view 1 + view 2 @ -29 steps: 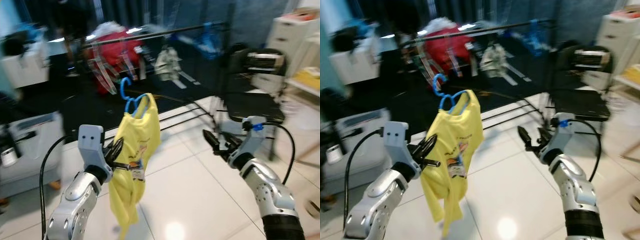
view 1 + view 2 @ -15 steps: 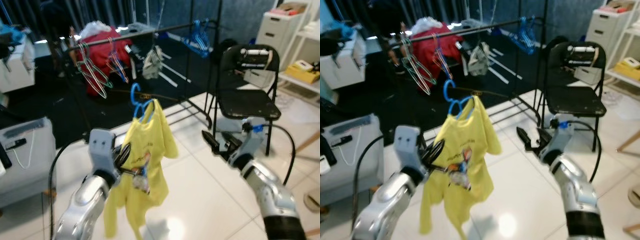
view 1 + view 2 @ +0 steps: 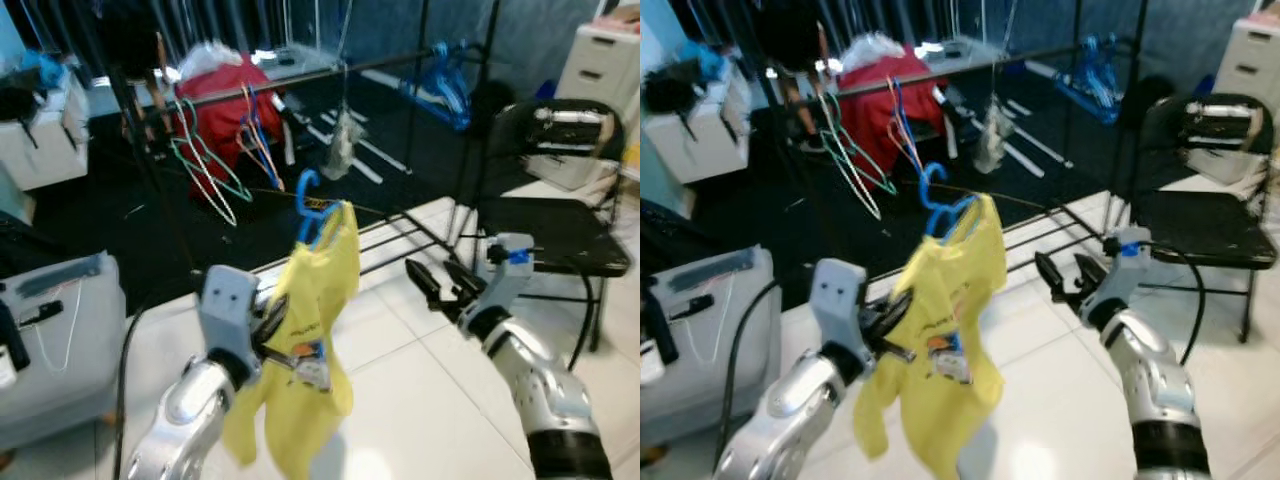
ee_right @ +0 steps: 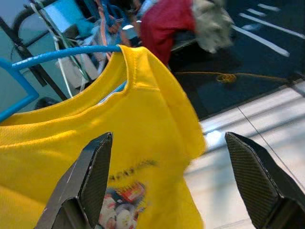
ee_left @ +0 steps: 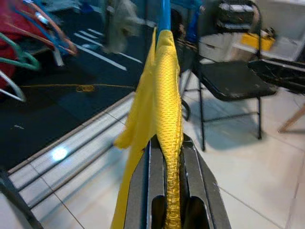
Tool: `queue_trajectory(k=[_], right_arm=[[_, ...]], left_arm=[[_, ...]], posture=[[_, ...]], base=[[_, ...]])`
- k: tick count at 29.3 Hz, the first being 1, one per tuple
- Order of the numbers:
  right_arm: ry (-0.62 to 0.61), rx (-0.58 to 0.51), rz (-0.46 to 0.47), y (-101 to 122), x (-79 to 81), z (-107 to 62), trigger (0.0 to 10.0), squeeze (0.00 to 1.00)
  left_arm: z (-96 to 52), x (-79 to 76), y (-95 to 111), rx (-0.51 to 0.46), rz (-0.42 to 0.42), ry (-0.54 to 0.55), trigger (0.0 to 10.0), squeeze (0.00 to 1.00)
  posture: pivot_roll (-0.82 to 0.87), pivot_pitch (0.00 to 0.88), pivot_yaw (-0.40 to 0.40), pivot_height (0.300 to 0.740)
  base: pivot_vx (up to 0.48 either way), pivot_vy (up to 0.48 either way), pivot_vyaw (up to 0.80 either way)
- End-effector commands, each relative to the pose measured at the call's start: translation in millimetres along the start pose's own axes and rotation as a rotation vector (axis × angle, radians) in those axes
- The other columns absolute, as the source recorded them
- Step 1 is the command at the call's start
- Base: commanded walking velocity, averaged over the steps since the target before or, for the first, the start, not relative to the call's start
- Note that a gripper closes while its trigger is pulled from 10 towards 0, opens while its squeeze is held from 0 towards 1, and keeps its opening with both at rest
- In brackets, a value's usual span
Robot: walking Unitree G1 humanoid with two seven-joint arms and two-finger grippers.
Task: Hang hanger
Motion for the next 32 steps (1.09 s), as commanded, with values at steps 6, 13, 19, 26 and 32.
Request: queue_trajectory(k=[6, 13, 19, 26, 32], right_arm=[[0.018, 0.000, -0.003, -3.2, 5.1, 2.3, 10.0, 0.00], [0.021, 0.001, 0.000, -4.5, 5.1, 2.3, 10.0, 0.00], [0.022, 0.003, 0.001, -5.2, 4.8, 2.3, 10.0, 0.00], [0.025, 0.004, 0.001, -6.0, 5.2, 1.9, 10.0, 0.00], [0.025, 0.002, 0.002, -5.2, 5.8, 2.0, 10.0, 0.00]], left_arm=[[-2.2, 4.4, 3.7, -0.007, 0.028, 0.029, 10.0, 0.00], [-3.0, 0.8, 2.0, 0.003, 0.044, 0.017, 10.0, 0.00], [-3.8, -0.9, 1.3, 0.007, 0.048, 0.011, 10.0, 0.00], [-4.1, -1.1, 1.1, 0.009, 0.046, 0.011, 10.0, 0.00], [-3.4, 0.9, 1.8, 0.010, 0.043, 0.021, 10.0, 0.00]], posture=[[-0.11, 0.000, 0.051, 0.740], [-0.11, 0.000, 0.053, 0.740], [-0.11, 0.000, 0.054, 0.740], [-0.11, 0.000, 0.054, 0.740], [-0.11, 0.000, 0.055, 0.740]], base=[[0.415, -0.151, 0.00], [0.116, -0.432, 0.00], [0.000, -0.475, 0.00], [0.000, -0.480, 0.00], [0.000, -0.480, 0.00]])
Point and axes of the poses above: a point about 5 cm out from each wrist's last joint towards the gripper, its own z axis pointing out of the wrist towards the gripper, its own y axis along the axis of the wrist's last joint, x = y × z, the point moved 3 cm from there along z, pointing out of the wrist towards the gripper, and after that the axes turned 11 degrees about z, right-handed, at the moved point
